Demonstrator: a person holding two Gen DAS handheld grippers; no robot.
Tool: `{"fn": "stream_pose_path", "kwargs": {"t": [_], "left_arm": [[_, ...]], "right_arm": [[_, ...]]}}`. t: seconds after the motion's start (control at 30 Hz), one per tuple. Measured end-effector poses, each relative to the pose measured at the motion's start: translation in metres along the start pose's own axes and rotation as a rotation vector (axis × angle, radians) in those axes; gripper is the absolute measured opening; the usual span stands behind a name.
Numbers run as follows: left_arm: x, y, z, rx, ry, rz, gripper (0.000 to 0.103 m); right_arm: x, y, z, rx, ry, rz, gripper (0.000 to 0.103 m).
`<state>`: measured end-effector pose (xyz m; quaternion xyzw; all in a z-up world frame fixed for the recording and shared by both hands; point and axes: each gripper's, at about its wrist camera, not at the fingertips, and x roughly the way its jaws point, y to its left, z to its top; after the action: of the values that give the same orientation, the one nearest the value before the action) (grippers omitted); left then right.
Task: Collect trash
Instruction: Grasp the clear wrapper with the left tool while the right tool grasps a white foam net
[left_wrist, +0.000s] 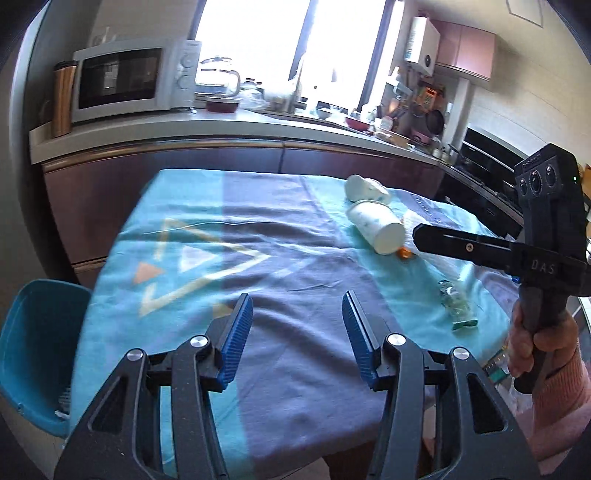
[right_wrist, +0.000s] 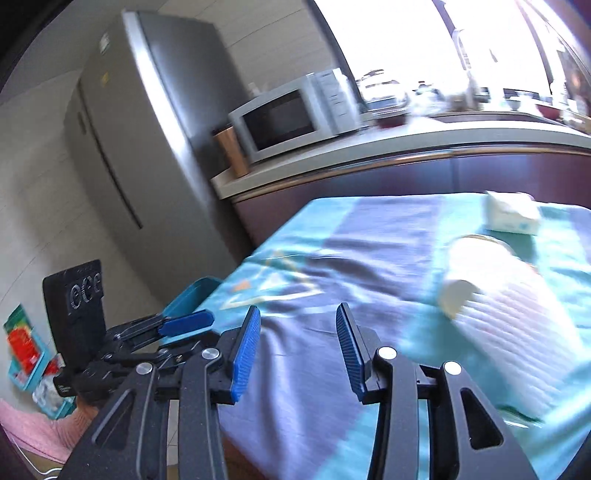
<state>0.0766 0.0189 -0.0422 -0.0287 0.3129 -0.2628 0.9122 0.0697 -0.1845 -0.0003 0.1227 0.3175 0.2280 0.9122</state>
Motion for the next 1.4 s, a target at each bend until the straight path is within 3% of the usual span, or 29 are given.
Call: {"fn": "stream_pose_path", "kwargs": {"t": [0.2,0.5,0.7,0.9,1.13,1.3,1.4], "left_arm": [[0.039,-0.071,-0.003,0.094,0.078,-0.166,0.050],[0.094,-0.143,-0.011,0.159,0.221,-0.321,0.054],[0.119,-0.166,-0.013,0.171,0.290,-0.346,0.056],[0.137,-0.174,-0.015,0.155,0.342,-0.359,0.052],[0.143,-0.170,-0.011,0.136,0.353,-0.366,0.037],[0.138,-0.172,-0.011,0.138,0.340,-0.364,0.027],[0.132,-0.170,-0.009,0.136,0.328,-0.365,0.017]], "right_arm": [[-0.041,-0.066,-0.005,0.121,-0.079,-0.129,0.041],[-0.069,-0.133,-0.020,0.237,-0.125,-0.219,0.051],[-0.063,-0.170,-0.029,0.321,-0.105,-0.233,0.056],[-0.050,-0.191,-0.031,0.372,-0.074,-0.190,0.064],[-0.041,-0.193,-0.030,0.381,-0.037,-0.132,0.064],[-0.038,-0.187,-0.031,0.365,-0.017,-0.114,0.041],[-0.038,-0.184,-0.032,0.356,-0.017,-0.104,0.020]]}}
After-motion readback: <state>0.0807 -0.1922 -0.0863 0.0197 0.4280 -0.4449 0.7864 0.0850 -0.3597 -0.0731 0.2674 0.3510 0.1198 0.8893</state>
